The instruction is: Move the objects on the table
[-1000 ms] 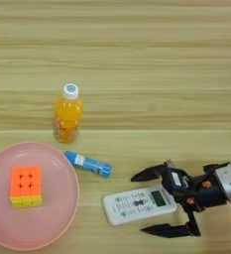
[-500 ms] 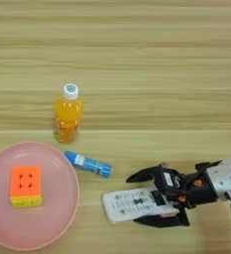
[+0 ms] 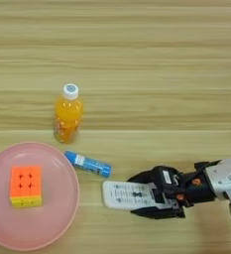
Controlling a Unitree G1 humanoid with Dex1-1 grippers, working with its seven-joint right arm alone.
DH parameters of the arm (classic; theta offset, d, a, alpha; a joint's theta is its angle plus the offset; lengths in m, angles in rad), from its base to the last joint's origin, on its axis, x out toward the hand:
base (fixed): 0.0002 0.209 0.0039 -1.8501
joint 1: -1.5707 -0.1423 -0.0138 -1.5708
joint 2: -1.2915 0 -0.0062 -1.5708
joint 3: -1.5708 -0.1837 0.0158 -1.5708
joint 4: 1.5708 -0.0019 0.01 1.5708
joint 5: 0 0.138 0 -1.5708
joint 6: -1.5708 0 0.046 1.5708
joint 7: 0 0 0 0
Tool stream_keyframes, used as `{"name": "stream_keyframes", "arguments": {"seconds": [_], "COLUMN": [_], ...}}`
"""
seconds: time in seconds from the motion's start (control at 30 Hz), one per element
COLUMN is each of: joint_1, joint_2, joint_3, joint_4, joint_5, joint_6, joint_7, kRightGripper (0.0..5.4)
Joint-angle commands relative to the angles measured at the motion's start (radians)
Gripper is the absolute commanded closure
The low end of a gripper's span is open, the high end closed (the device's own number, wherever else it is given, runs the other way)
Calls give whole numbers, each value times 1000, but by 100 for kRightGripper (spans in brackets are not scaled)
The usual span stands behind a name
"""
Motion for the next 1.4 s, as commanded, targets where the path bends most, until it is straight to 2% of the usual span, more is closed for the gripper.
{"name": "stream_keyframes", "arguments": {"seconds": [0.03, 0.2, 0.3, 0.33, 0.47, 0.63, 0.9, 1.27, 1.3, 1.4], "joint_1": [-61, -97, -123, -136, -188, -203, -209, -224, -221, -218], "joint_2": [-23, -9, 6, 13, 49, 72, 82, 92, 93, 92], "joint_3": [-70, -131, -159, -162, -132, -109, -84, -61, -58, -54], "joint_4": [-93, -140, -136, -125, -28, 23, 63, 116, 116, 117], "joint_5": [101, 205, 234, 216, 69, -14, -66, -129, -131, -131], "joint_6": [70, 158, 188, 189, 136, 103, 62, 56, 54, 53], "joint_7": [-41, -46, -66, -94, -237, -304, -336, -389, -386, -389], "kRightGripper": [250, 250, 251, 251, 251, 251, 251, 251, 222, 193]}}
